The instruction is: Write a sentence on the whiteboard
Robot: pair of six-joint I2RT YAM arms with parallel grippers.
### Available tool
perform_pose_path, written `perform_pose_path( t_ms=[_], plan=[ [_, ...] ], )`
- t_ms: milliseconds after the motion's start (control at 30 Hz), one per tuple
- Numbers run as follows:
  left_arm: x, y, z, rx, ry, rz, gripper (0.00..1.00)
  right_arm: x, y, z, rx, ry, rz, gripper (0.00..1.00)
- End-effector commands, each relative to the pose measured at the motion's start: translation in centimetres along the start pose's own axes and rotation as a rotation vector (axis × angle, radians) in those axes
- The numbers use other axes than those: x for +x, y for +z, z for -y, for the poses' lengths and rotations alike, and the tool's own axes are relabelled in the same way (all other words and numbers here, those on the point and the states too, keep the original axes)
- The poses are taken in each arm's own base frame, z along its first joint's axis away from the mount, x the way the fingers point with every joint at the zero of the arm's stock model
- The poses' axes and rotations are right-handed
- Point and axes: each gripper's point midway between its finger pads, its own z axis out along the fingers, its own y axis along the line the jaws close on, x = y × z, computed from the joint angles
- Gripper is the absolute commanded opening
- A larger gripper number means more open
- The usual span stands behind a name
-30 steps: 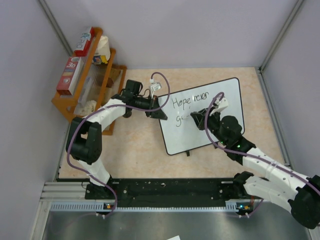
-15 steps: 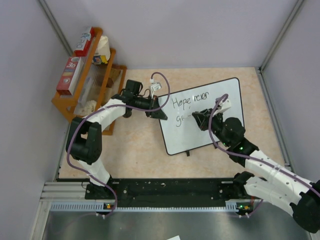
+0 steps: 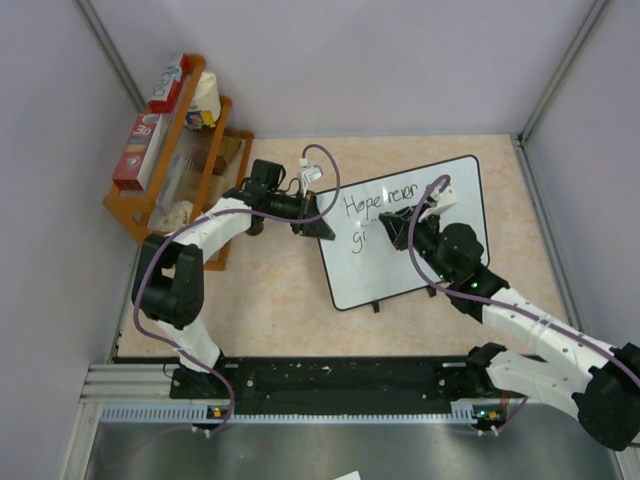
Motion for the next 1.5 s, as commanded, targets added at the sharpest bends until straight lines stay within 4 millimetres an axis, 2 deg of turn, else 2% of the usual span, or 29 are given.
perform_pose_path(
  t_ms=[0,233,500,600,867,1067,1200,1467],
  plan=[
    [4.6,0.2,-6.7,-0.308,0.075,-0.146,0.00,-2.1,0.7,0.2,0.018,0.011,0.067,0.00],
    [4.6,0.2,-6.7,-0.310,0.076,-0.143,0.00,-0.6,0.8,1.3,0.059,0.003,0.036,0.00],
    [4.7,0.2,-6.7,-0.309,0.072,-0.144,0.00,-3.5,-0.9,0.0,-0.003,0.021,0.127,0.00],
    [4.6,0.2,-6.7,-0.312,0.073,-0.142,0.00,-3.4,-1.2,0.1,0.003,0.015,0.118,0.00],
    [4.6,0.2,-6.7,-0.312,0.074,-0.142,0.00,-0.7,-1.5,1.1,0.028,-0.007,0.041,0.00],
    [4.7,0.3,-6.8,-0.310,0.071,-0.146,0.00,0.4,-1.3,1.8,0.050,-0.009,0.020,0.00],
    [4.8,0.2,-6.8,-0.310,0.071,-0.147,0.00,0.5,-1.1,1.7,0.042,0.003,0.025,0.00],
    [4.9,0.2,-6.9,-0.311,0.069,-0.151,0.00,-0.6,-0.9,1.5,0.045,0.010,0.062,0.00]
  ],
)
